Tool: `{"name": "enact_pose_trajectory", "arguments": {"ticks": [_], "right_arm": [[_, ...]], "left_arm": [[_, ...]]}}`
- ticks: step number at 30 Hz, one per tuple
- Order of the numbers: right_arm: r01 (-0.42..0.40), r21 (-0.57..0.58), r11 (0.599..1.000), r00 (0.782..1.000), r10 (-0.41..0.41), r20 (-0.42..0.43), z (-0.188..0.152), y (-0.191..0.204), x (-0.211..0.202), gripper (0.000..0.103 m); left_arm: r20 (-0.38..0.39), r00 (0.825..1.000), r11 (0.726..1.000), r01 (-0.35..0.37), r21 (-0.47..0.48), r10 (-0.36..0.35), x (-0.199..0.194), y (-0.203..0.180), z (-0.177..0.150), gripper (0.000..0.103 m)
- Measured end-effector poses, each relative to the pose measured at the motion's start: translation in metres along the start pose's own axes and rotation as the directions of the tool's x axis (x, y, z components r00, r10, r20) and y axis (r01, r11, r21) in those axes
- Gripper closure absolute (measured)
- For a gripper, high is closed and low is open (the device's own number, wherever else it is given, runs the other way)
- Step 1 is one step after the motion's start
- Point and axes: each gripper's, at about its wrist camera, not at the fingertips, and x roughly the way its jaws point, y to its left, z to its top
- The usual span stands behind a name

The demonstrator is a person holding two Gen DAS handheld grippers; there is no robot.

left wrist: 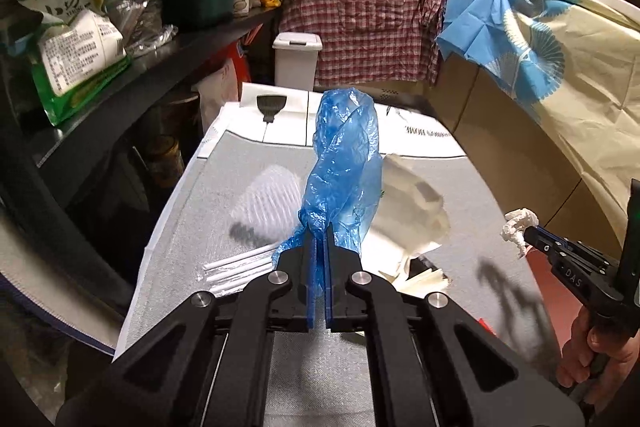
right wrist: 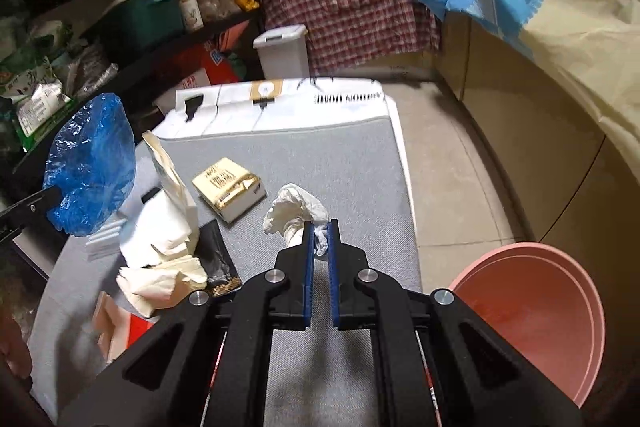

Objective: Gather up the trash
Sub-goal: 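Carry the blue bag and white tissue over the pink bin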

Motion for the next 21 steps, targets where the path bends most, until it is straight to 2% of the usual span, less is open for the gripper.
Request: {"name": "enact_pose_trajectory", "arguments": {"ticks": [7,21], "right_arm": [[0.013,-0.009,1.000,0.997,-0.012,0.072,0.007,0.001,-0.046,0.096],[0.049,0.023,0.999,0.991,-0.052,0.123,-0.004,-0.014,-0.116,0.096]], "left_arm": [[0.026,0.999,1.000,0.018,0.009,-0.018,-0.019,-0.005,-0.001,0.101],[0.080,0.995,0.998,0.064,0.024,-0.066,-0.062,-0.020,-0.006,0.101]]}}
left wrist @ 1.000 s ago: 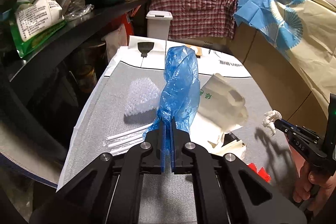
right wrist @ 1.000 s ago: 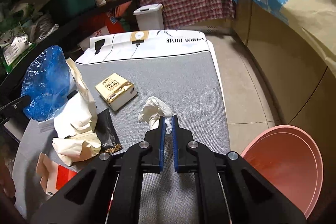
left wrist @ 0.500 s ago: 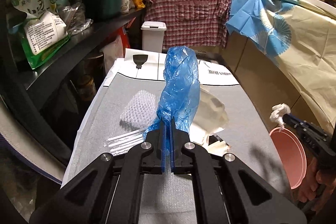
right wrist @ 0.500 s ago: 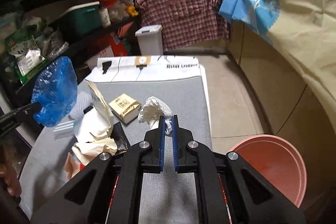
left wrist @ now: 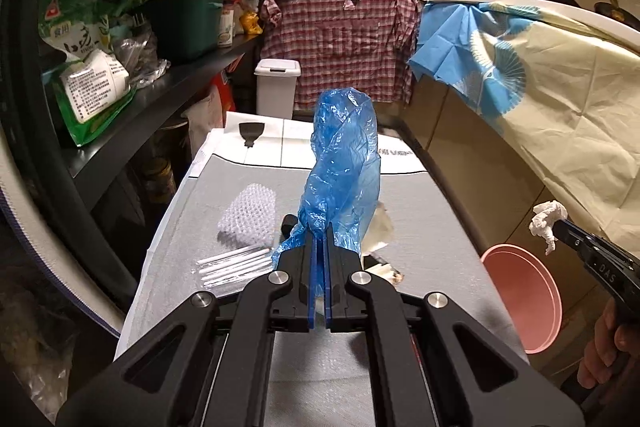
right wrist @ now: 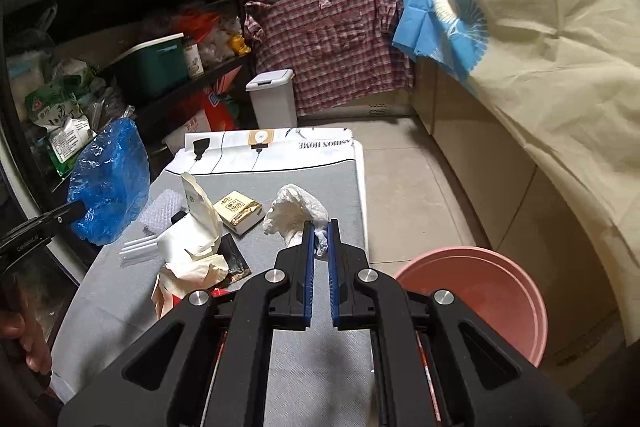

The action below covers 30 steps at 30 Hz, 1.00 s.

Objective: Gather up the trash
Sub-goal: 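Carry the blue bag and white tissue over the pink bin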

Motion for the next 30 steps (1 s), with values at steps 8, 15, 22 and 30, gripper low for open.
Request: {"name": "enact_pose_trajectory", "arguments": {"ticks": [8,15,22,30], "right_arm": [[0.025,0.009,1.000,0.999,-0.025,0.023,-0.003,-0.021,-0.030,0.096],[0.070,-0.006,0.998,0.996,-0.070,0.049,-0.005,-0.039,-0.049,0.096],[0.123,0.015,0.992,0.991,-0.123,0.055,-0.012,-0.067,-0.057,0.096],[0.181,0.031,0.983,0.981,-0.183,0.061,-0.020,-0.086,-0.055,0.096]], "left_arm": [[0.013,1.000,0.999,0.024,0.023,-0.025,-0.012,-0.015,-0.004,0.101],[0.021,0.998,0.998,0.050,0.036,-0.051,-0.017,-0.029,-0.003,0.101],[0.013,0.997,0.996,0.070,0.058,-0.070,-0.014,-0.044,-0.007,0.101],[0.010,0.995,0.992,0.094,0.081,-0.095,-0.011,-0.060,-0.009,0.101]]}}
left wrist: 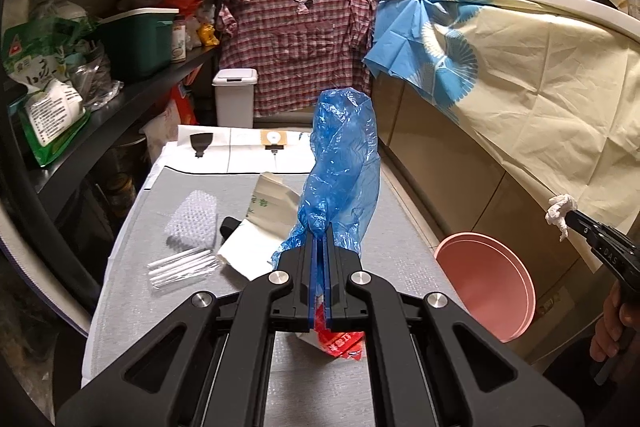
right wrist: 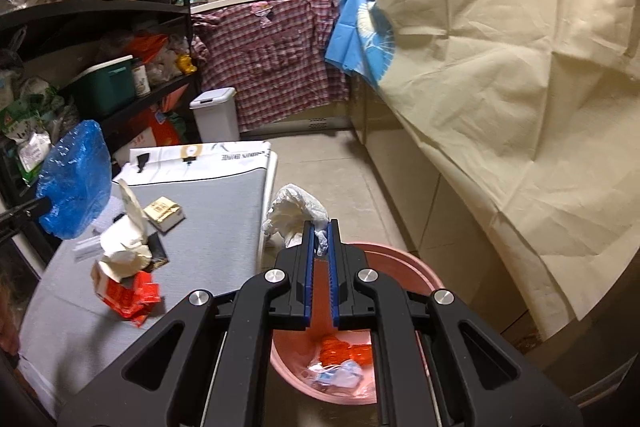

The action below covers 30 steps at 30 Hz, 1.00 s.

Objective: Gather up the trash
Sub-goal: 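Carry the blue bag and white tissue over the pink bin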

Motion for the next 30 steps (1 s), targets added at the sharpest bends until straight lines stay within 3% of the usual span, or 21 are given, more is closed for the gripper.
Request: {"name": "enact_pose_trajectory", "arguments": {"ticks": [16,30], "right_arm": [[0.049,0.067,0.997,0.999,-0.047,-0.018,-0.010,-0.035,0.015,0.096],[0.102,0.108,0.989,0.994,-0.098,-0.046,-0.013,-0.060,0.025,0.096]], "left_arm": [[-0.001,0.998,0.998,0.061,0.034,-0.061,0.007,-0.029,-0.003,0.101],[-0.064,0.988,0.986,0.148,0.074,-0.143,0.042,-0.107,-0.007,0.101]]}}
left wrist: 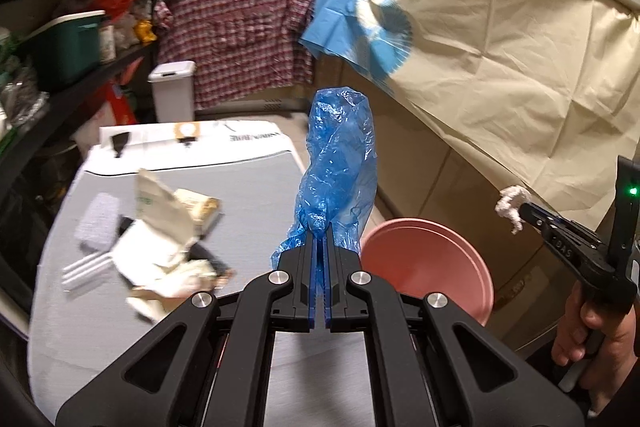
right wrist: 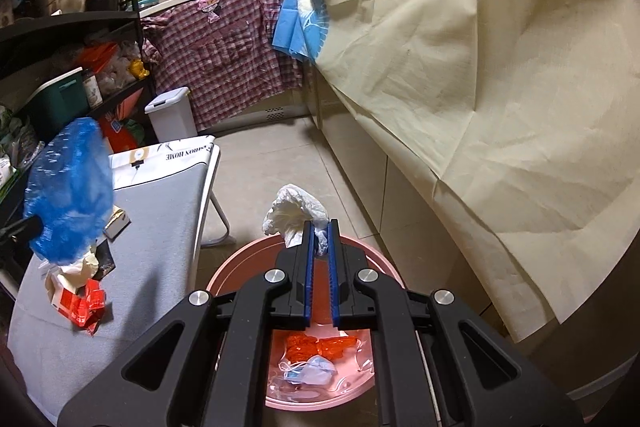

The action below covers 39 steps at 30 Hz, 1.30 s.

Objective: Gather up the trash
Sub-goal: 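Carry the blue bag and white tissue over the pink bin, then open both tools to drop the blue bag and tissue into the bin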

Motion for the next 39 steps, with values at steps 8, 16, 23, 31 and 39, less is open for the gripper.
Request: {"name": "enact_pose_trajectory", "arguments": {"ticks": [8,16,23,31,39], "right_arm": [[0.003,0.029,1.000,1.000,-0.002,-0.025,0.002,-0.010,0.014,0.096],[-0.014,0.060,0.998,0.998,0.017,-0.061,0.001,-0.019,0.028,0.096],[-0.022,0.054,0.998,0.997,0.026,-0.079,-0.001,-0.019,0.036,0.094],[-0.008,0.072,0.997,0.995,0.015,-0.099,0.001,-0.022,0.047,0.070],[-0.011,0.063,0.998,0.996,0.016,-0.089,-0.001,-0.021,0.045,0.070]], "left_arm": [[-0.060,0.996,0.998,0.058,-0.024,-0.060,0.043,-0.040,-0.002,0.101],[-0.118,0.989,0.996,0.088,0.002,-0.087,0.080,-0.072,-0.009,0.101],[-0.147,0.984,0.994,0.105,0.012,-0.102,0.097,-0.081,-0.015,0.101],[-0.200,0.971,0.992,0.129,-0.008,-0.128,0.111,-0.079,-0.021,0.064],[-0.186,0.974,0.992,0.129,-0.004,-0.128,0.099,-0.072,-0.022,0.064]]}}
